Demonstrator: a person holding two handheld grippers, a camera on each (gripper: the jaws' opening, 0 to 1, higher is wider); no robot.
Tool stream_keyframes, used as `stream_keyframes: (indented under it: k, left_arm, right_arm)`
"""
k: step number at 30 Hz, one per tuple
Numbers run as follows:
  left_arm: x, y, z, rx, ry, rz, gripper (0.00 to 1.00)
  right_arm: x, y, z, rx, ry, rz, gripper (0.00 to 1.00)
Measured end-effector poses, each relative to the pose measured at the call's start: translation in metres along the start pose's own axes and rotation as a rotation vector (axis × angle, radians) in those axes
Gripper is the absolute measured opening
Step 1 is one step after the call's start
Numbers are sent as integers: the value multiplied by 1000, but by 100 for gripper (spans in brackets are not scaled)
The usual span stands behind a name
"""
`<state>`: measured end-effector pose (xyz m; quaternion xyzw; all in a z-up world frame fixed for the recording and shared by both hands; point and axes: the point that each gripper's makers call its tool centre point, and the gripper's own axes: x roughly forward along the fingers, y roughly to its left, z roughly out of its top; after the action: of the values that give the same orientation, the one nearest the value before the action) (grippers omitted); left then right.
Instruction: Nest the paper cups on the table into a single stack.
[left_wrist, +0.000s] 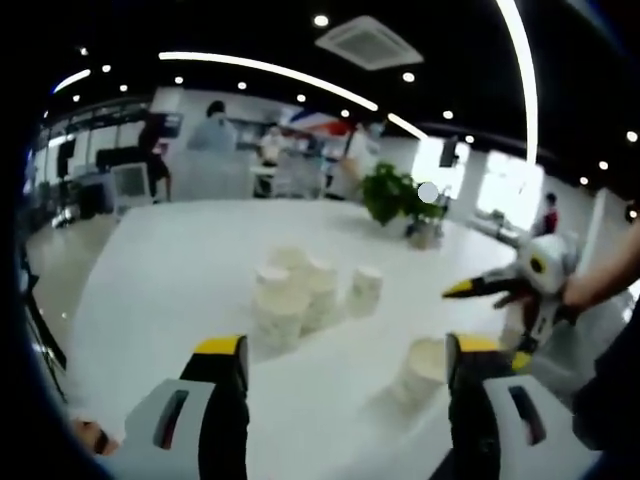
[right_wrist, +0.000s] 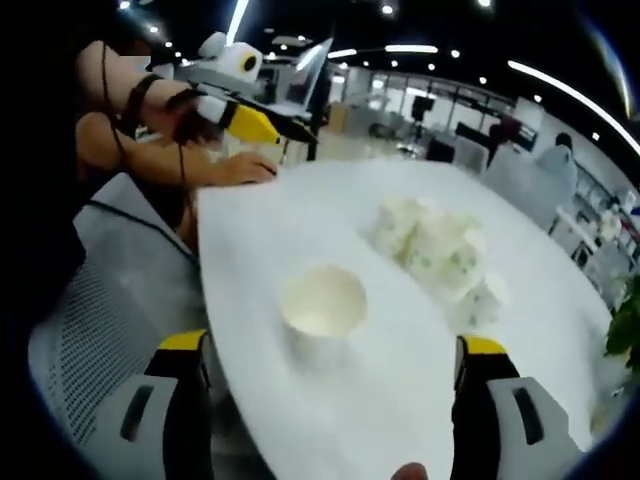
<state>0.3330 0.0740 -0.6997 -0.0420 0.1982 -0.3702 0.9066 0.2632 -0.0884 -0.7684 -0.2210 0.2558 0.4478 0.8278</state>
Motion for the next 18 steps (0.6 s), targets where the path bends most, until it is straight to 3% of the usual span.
stream_keyframes:
  k: [9, 13, 18]
  left_arm:
    - [23, 16, -8, -10, 64, 13, 71]
    - [33, 23, -5, -2, 69, 28, 67]
    - [48, 33, -9, 9, 127, 45, 64]
  right_arm:
    - [2, 8, -3, 37, -7, 32, 99]
    - [-1, -1, -3, 46, -12, 16, 99]
    - [-7, -14, 2, 66, -43, -11, 97]
